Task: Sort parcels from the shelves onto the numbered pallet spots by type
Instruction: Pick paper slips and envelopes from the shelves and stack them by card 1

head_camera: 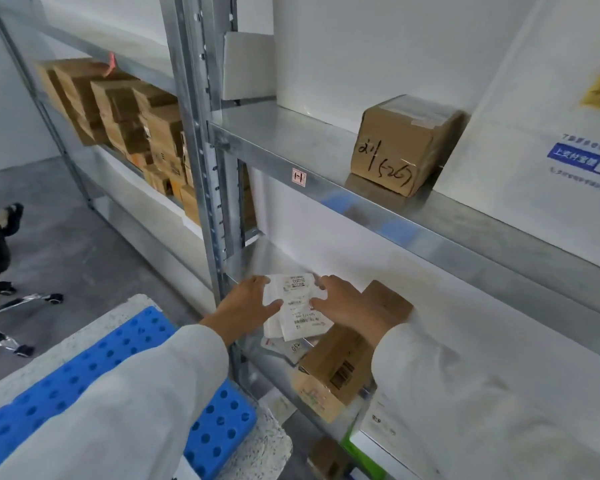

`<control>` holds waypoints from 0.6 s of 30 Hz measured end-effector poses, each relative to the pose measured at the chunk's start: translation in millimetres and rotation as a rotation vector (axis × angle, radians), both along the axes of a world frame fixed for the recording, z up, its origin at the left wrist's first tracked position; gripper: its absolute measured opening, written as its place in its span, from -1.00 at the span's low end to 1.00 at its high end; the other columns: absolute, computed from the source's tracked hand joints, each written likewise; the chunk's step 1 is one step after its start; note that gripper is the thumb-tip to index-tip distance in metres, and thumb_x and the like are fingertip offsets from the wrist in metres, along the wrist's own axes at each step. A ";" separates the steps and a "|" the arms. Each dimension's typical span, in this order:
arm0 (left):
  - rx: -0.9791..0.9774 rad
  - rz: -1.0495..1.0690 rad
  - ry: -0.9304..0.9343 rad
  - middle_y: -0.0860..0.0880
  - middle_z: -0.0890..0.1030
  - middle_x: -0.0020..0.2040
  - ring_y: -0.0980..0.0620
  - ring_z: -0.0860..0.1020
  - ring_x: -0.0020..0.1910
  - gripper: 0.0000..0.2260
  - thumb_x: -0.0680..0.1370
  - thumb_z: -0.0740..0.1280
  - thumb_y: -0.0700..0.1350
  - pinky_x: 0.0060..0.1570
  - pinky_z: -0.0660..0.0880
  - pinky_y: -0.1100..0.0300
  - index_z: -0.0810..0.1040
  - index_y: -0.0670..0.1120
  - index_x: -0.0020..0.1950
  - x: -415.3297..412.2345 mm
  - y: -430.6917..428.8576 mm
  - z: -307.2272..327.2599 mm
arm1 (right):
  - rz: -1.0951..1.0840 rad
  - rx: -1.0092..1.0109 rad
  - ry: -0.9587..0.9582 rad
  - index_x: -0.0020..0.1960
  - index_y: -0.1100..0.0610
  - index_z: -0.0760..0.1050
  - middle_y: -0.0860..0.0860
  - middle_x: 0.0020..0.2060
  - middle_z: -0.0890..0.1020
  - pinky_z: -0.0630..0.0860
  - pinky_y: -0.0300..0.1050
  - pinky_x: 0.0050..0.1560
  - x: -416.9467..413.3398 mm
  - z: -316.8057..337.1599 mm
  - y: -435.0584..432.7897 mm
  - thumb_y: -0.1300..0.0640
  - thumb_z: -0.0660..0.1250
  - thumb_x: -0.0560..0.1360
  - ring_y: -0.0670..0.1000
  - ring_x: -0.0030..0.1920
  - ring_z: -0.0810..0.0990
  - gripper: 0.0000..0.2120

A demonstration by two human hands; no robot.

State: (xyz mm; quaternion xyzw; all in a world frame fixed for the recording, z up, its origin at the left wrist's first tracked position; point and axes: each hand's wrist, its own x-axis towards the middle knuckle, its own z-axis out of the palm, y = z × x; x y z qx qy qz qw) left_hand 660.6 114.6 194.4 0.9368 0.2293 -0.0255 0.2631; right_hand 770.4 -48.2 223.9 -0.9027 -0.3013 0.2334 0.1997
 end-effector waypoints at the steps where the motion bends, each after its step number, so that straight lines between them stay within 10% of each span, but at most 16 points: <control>1: -0.026 0.019 0.007 -0.10 0.42 0.36 -0.08 0.47 0.27 -0.47 0.57 0.29 0.10 0.26 0.45 0.03 0.28 -0.10 0.46 6.7 5.1 -6.8 | 0.001 -0.017 0.013 0.43 0.12 0.30 0.05 0.35 0.46 0.44 -0.27 -0.07 6.2 -5.3 6.0 0.09 0.27 0.58 0.06 0.24 0.53 -0.55; 5: -0.143 0.100 0.039 -0.12 0.48 0.27 -0.09 0.52 0.17 -0.51 0.57 0.31 0.04 0.20 0.50 0.00 0.31 -0.13 0.43 29.8 23.5 -38.1 | 0.022 -0.140 0.095 0.44 0.11 0.28 0.07 0.29 0.52 0.45 -0.28 -0.14 28.7 -30.0 30.8 0.12 0.29 0.55 0.05 0.17 0.55 -0.52; 9: -0.185 0.120 0.077 -0.13 0.54 0.11 -0.10 0.56 0.07 -0.63 0.58 0.26 -0.02 0.06 0.55 -0.01 0.37 -0.16 0.32 47.1 32.1 -71.1 | -0.007 -0.268 0.187 0.37 0.15 0.36 0.09 0.21 0.57 0.50 0.00 0.22 54.0 -59.6 59.6 0.06 0.29 0.53 0.09 0.17 0.56 -0.56; 18: -0.397 0.337 0.034 -0.16 0.47 0.23 -0.14 0.53 0.09 -0.65 0.57 0.26 -0.17 0.11 0.52 0.00 0.31 -0.18 0.33 65.3 36.6 -108.5 | -0.127 -0.426 0.143 0.02 0.16 0.57 0.06 -0.02 0.64 0.57 -0.08 0.01 68.4 -102.6 73.5 0.04 0.32 0.50 0.05 -0.04 0.62 -0.79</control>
